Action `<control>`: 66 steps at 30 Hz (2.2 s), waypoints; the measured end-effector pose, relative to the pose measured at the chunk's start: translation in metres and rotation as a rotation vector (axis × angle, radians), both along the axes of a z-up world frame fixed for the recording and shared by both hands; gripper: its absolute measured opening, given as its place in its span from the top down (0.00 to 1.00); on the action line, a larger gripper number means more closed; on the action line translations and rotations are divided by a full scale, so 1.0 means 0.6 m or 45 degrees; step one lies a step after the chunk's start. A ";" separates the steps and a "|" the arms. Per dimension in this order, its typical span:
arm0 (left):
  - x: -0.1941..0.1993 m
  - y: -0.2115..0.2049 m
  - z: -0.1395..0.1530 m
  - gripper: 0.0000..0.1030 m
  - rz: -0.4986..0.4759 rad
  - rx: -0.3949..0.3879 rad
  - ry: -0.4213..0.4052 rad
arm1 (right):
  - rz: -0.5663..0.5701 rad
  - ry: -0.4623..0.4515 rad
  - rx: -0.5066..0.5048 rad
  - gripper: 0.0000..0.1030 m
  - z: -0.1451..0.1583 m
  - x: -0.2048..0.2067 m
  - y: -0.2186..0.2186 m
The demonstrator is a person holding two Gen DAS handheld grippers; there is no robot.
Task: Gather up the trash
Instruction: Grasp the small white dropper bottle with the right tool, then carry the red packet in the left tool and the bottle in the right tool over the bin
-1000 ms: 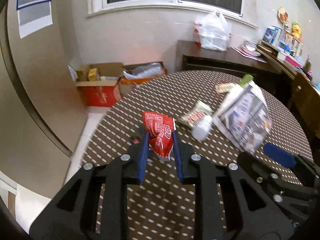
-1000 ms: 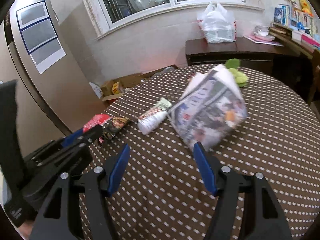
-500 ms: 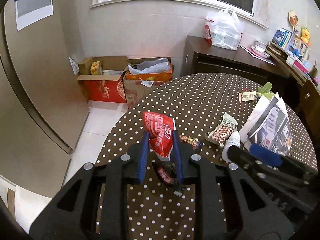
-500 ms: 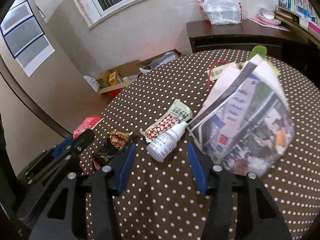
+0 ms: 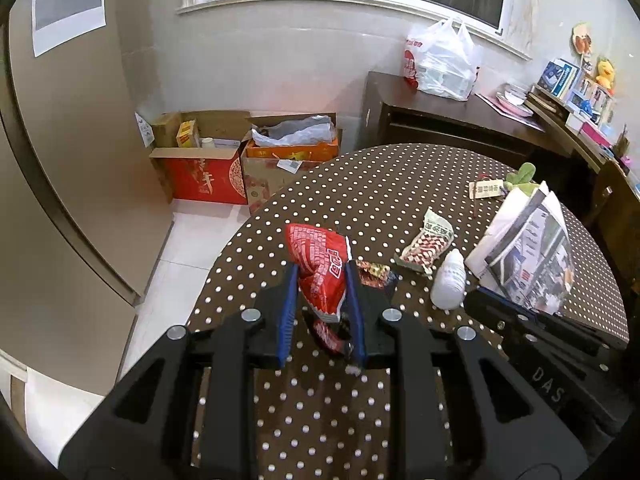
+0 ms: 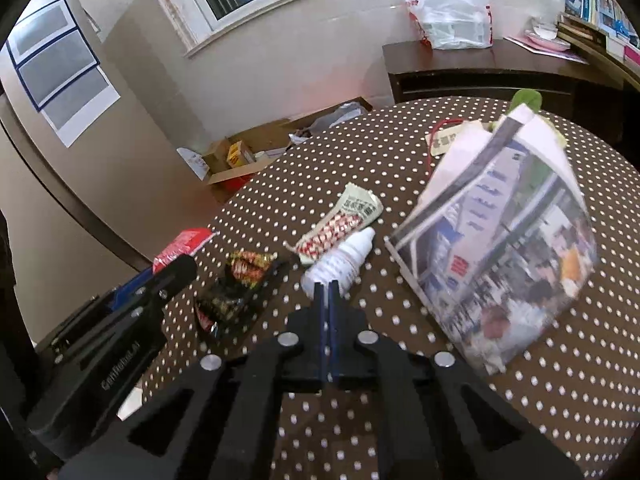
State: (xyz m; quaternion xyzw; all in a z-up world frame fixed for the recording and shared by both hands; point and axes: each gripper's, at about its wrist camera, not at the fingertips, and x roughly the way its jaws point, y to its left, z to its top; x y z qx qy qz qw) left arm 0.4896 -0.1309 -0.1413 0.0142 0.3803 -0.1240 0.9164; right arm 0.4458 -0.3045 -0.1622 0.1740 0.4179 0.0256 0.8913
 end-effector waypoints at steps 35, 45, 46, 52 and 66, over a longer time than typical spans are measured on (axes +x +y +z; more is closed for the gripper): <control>-0.011 0.018 0.017 0.77 -0.017 -0.032 -0.016 | -0.030 -0.072 0.018 0.75 0.023 -0.009 0.022; -0.148 0.135 0.066 0.77 0.057 -0.128 -0.097 | 0.181 -0.236 0.018 0.76 0.104 -0.126 0.121; -0.159 0.148 0.067 0.77 0.072 -0.139 -0.102 | 0.215 -0.254 0.017 0.76 0.110 -0.139 0.139; -0.236 0.254 0.058 0.77 0.179 -0.190 -0.125 | 0.375 -0.280 0.004 0.75 0.117 -0.184 0.239; -0.339 0.490 -0.066 0.77 0.570 -0.184 -0.003 | 0.716 -0.172 -0.008 0.76 0.021 -0.228 0.493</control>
